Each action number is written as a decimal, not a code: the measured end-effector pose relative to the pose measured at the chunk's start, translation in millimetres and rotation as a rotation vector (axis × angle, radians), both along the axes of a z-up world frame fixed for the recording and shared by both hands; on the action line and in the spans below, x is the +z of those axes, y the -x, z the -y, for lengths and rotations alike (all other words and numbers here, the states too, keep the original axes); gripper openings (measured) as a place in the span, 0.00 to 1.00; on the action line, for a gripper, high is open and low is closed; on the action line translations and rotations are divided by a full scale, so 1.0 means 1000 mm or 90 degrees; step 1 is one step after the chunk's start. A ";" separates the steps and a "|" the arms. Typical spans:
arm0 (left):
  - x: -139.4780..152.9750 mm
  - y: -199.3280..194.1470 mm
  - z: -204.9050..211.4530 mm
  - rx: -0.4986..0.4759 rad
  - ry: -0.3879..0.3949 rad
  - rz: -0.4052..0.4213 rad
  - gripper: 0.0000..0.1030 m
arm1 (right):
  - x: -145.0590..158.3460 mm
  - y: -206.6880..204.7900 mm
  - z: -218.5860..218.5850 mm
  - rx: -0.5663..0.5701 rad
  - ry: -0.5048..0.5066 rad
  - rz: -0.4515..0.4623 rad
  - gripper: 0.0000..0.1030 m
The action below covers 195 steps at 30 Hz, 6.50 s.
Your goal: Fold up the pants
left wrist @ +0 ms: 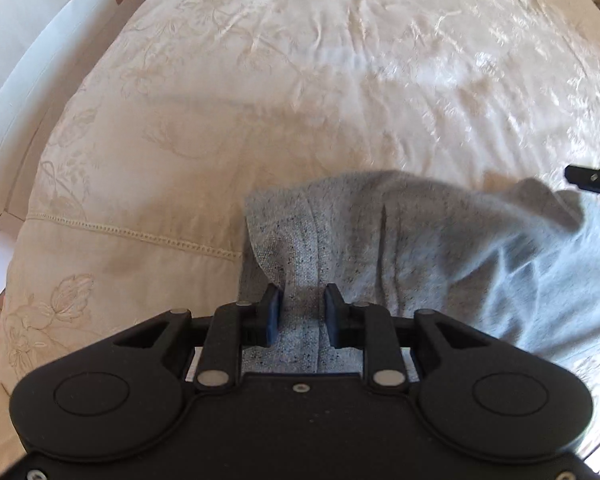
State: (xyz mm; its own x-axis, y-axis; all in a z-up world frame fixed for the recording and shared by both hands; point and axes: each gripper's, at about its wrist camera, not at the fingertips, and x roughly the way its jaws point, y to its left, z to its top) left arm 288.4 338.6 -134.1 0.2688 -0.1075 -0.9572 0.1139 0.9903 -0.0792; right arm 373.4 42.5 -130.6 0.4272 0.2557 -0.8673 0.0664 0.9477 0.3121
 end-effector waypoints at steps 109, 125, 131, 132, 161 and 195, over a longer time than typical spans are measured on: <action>-0.084 -0.083 0.269 0.008 -0.178 0.033 0.13 | -0.048 0.296 0.483 -0.433 0.148 0.031 0.39; -0.080 -0.085 0.262 0.032 -0.154 0.023 0.12 | -0.101 0.198 0.500 -0.182 0.198 -0.083 0.08; -0.083 -0.089 0.262 0.016 -0.149 0.041 0.13 | -0.102 0.205 0.502 -0.237 0.201 -0.084 0.08; -0.082 -0.089 0.265 0.011 -0.159 0.042 0.13 | -0.102 0.203 0.499 -0.229 0.208 -0.082 0.13; -0.028 -0.006 0.141 0.058 0.009 0.086 0.24 | -0.054 0.252 0.322 -0.269 0.208 -0.071 0.29; -0.015 0.093 0.318 -0.033 0.014 0.043 0.21 | -0.028 0.311 0.372 -0.235 0.159 -0.048 0.34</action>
